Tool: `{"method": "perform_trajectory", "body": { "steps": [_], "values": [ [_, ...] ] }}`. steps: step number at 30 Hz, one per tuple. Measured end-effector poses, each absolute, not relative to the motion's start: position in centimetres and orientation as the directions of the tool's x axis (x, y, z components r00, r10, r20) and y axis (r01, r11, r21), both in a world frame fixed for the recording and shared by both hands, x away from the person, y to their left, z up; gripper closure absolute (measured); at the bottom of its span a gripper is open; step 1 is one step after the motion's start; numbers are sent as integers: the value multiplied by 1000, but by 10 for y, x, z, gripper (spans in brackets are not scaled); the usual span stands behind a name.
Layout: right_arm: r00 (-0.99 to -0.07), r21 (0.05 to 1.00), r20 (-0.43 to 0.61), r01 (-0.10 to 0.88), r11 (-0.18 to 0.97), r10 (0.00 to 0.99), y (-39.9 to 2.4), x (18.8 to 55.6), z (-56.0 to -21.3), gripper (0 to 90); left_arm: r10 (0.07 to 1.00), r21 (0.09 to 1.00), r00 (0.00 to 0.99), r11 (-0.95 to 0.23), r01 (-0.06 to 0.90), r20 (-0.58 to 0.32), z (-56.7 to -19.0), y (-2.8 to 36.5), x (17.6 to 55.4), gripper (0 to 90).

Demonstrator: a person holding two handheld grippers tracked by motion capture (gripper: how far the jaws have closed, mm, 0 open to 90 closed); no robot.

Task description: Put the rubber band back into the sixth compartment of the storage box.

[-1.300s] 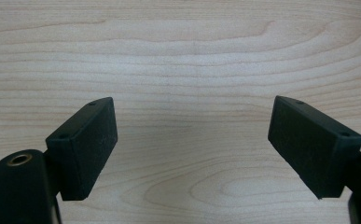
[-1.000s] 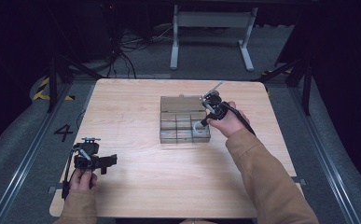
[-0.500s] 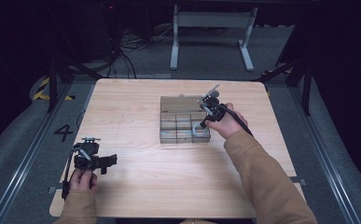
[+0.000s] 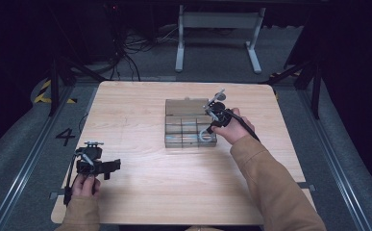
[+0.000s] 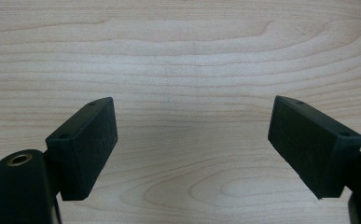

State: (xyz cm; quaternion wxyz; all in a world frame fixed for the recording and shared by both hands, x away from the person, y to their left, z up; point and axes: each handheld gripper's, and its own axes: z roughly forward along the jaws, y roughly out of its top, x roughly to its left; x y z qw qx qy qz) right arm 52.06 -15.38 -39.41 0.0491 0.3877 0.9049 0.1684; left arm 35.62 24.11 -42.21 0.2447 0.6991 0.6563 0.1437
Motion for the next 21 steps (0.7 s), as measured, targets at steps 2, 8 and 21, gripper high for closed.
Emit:
{"method": "perform_trajectory", "body": {
  "steps": [2, 8, 21],
  "values": [
    [-695, 340, 39, 685, 645, 718, -153, 521, -395, 827, 988, 530, 98, -19, 848, -120, -422, 241, 356, 163],
    [-700, 324, 24, 680, 657, 713, -149, 520, -399, 827, 988, 530, 97, -19, 848, -120, -422, 241, 356, 163],
    [-705, 305, 22, 681, 666, 709, -147, 520, -403, 826, 988, 529, 98, -19, 848, -121, -422, 241, 356, 163]
  ]
}}
